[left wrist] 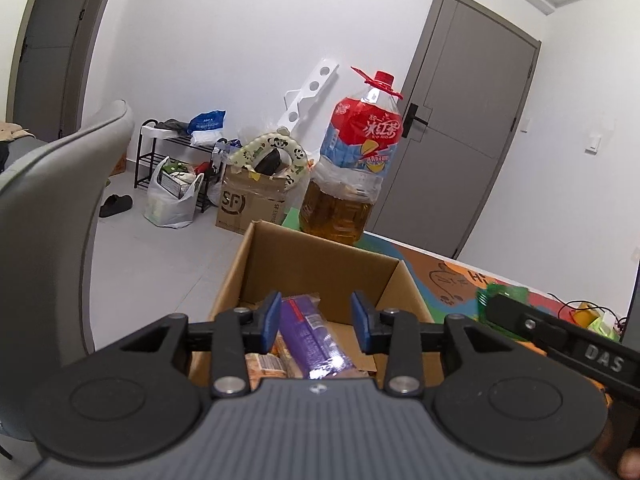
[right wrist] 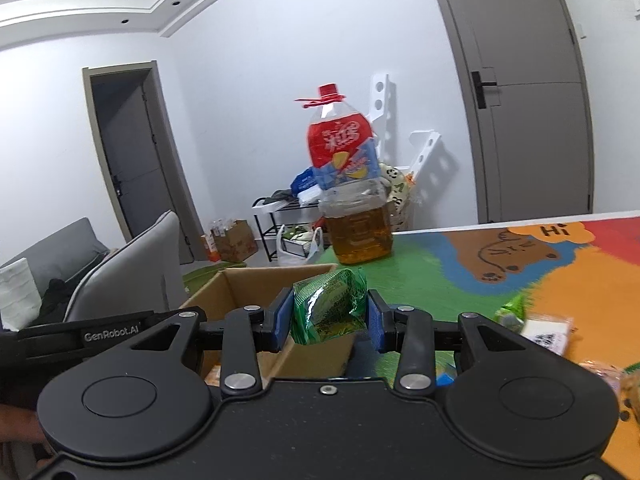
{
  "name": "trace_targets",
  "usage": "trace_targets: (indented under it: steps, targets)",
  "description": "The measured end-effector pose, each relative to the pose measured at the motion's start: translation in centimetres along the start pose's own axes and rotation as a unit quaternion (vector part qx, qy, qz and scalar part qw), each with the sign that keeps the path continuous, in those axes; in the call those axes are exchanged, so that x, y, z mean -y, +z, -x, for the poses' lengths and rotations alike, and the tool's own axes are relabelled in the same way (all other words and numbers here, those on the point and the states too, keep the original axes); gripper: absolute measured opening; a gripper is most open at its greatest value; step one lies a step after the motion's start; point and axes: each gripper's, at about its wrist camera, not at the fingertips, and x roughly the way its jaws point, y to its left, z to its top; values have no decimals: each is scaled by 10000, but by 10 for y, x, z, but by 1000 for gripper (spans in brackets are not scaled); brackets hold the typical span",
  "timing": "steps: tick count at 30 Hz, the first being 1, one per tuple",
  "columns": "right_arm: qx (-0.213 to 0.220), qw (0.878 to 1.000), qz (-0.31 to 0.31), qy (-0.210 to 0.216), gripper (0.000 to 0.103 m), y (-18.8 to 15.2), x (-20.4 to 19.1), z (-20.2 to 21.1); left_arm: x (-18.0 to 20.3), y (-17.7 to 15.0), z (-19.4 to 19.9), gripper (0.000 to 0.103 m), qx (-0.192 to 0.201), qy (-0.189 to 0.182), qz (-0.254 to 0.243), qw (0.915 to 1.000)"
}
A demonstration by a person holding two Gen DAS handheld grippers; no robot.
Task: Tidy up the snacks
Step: 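Carry the purple bar and green candy over the box and open both grippers, then move both tools back over the snacks on the table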
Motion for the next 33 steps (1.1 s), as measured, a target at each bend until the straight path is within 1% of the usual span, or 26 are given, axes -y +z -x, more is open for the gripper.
trace_targets:
  steps: [4,9,10,11,13,15,18,20,21,22,25,28,33]
  targets:
    - [-6,9999,47,114,39,4,-12,-9,-5,2,6,40,33,-18,56,10000]
    - [2,9995,95,309,40,11,-27,-20,-12,4,12,43,55,56,83,9999]
    - [-3,9995,132,289,44,12,-29,-22,-13,4,13,44,48,74,94,9999]
    - [18,9995,193,259,45,12,-32,-23,-14,4,13,45,44,91,102,9999]
    - [74,9994,238,220,58,11,-33,-22,-13,4,12,53,29,132,114,9998]
    - [92,9996,118,245,60,10,-28,-17,-10,4,12,58,29,149,84,9998]
    - [44,9999,-14,128,60,8,-16,-12,-6,3,11,64,0,101,63,9999]
    - [5,9999,-126,34,61,5,-6,-7,-2,2,10,70,-43,67,69,9999]
    - [-14,9998,-182,-6,63,3,0,-4,1,2,9,75,-50,53,65,10000]
    - [-27,9997,-229,-46,65,1,4,-1,4,2,9,77,-44,30,53,10000]
    - [-42,9994,-302,-180,68,-5,19,11,13,-1,10,80,-31,-43,4,10000]
    - [-45,9988,-383,-307,69,-10,32,23,24,-4,13,85,-13,-117,-54,9999]
    - [9,9976,-467,-516,73,-14,53,45,45,-9,15,87,-23,-281,-160,9995]
